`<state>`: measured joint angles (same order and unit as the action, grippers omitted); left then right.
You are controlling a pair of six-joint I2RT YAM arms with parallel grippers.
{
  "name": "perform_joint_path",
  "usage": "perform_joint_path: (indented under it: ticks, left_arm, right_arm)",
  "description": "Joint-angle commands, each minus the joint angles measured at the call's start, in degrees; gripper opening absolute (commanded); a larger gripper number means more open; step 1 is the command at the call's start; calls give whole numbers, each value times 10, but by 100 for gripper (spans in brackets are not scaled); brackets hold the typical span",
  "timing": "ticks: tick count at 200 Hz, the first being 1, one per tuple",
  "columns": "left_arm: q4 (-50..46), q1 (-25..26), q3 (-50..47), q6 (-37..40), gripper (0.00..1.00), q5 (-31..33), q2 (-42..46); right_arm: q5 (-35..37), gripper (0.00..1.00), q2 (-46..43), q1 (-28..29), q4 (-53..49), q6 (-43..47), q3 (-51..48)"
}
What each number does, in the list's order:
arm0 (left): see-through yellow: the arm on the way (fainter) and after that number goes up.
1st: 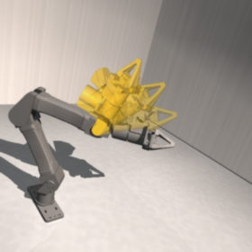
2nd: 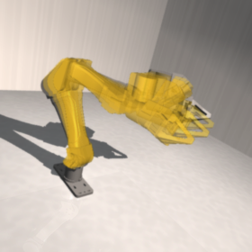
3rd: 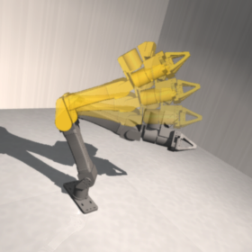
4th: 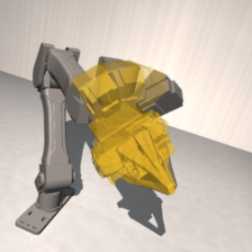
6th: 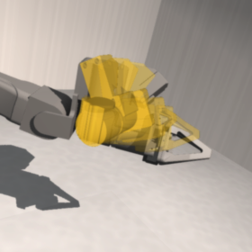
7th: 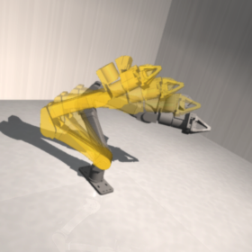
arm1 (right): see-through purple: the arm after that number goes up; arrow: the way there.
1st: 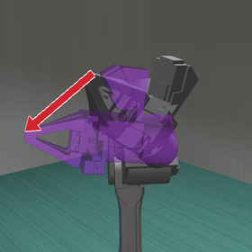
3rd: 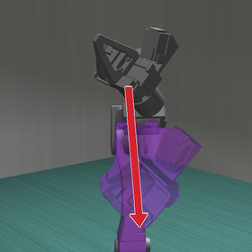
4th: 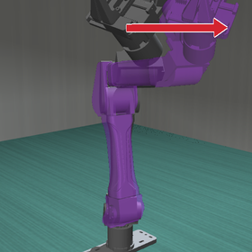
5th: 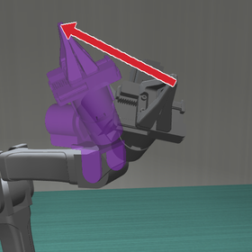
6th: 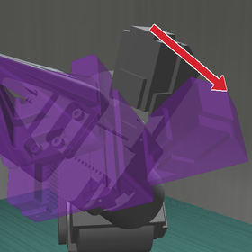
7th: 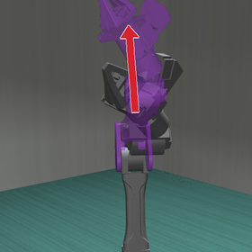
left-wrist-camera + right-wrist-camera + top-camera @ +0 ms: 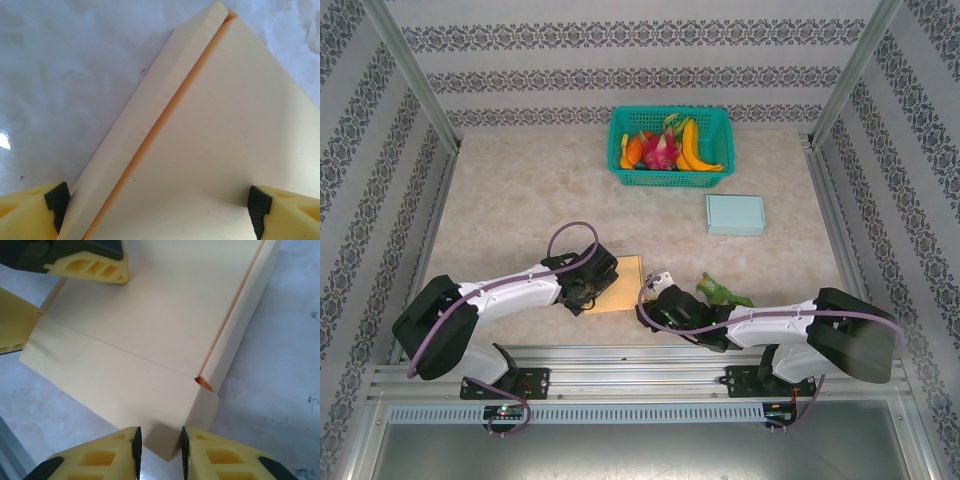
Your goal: Fold the paper box
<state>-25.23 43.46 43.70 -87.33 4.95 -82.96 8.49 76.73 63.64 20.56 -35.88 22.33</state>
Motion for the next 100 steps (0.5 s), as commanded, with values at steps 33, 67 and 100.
perform_joint_path:
  ticks: [33,67,100]
  left_arm:
    - [-50,8,-14,-19,92,2,-10]
    - [-55,8,-14,-19,92,8,-6]
    - [-57,8,-12,-18,92,7,-5]
  right_arm:
    - [-65,34,-15,11,39,-10,10]
    - [13,40,-53,10,-6,7,1]
    - [45,49,-85,-7,-39,23,-9]
